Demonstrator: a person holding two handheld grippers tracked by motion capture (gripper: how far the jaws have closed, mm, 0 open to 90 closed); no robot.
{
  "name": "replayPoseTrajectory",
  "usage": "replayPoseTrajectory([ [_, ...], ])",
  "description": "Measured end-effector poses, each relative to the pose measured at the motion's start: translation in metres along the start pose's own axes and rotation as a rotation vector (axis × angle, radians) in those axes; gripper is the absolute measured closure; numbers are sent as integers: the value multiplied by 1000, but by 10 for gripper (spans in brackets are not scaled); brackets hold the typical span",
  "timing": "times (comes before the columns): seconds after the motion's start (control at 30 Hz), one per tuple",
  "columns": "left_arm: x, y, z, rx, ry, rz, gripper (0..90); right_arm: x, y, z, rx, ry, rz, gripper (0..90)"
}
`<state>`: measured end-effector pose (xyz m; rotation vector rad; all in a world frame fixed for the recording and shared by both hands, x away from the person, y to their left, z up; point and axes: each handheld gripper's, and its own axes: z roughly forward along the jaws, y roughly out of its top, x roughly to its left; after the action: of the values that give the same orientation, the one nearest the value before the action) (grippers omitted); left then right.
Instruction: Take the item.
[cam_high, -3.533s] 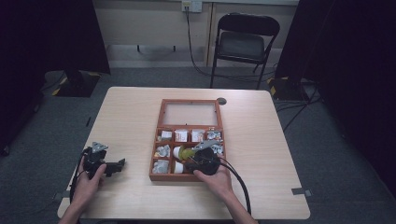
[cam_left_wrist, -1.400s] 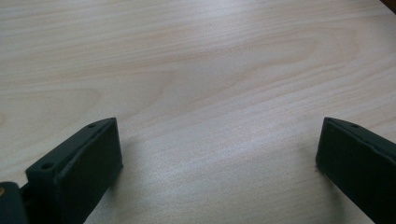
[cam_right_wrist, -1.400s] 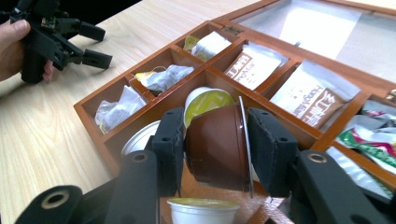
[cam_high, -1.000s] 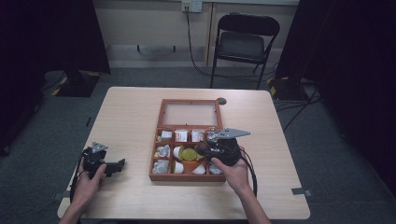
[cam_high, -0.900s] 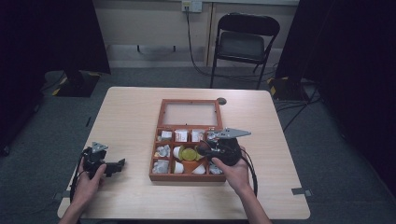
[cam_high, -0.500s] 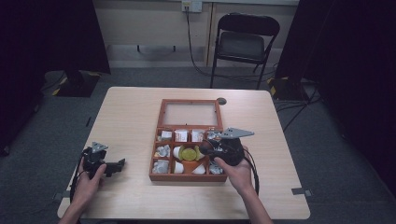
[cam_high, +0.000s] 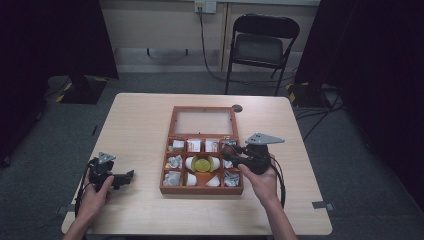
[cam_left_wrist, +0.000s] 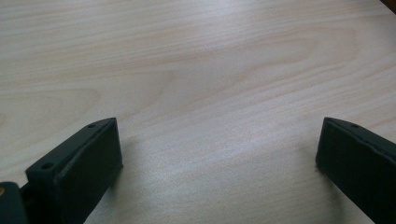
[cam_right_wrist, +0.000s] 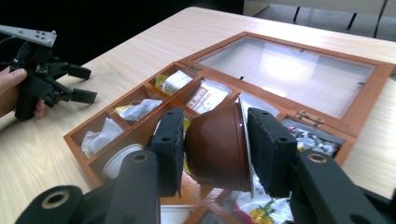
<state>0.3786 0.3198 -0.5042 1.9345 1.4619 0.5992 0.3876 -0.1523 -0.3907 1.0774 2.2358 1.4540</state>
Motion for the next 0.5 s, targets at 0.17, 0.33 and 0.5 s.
replayPoseTrajectory([
  [0.17, 0, 0, 0, 0, 0, 0, 0, -7, 1, -7, -16, -17, 12, 576],
  [0.33, 0, 0, 0, 0, 0, 0, 0, -14, 0, -14, -24, -32, 32, 576],
  [0.5, 0, 0, 0, 0, 0, 0, 0, -19, 0, -18, -28, -49, 38, 576],
])
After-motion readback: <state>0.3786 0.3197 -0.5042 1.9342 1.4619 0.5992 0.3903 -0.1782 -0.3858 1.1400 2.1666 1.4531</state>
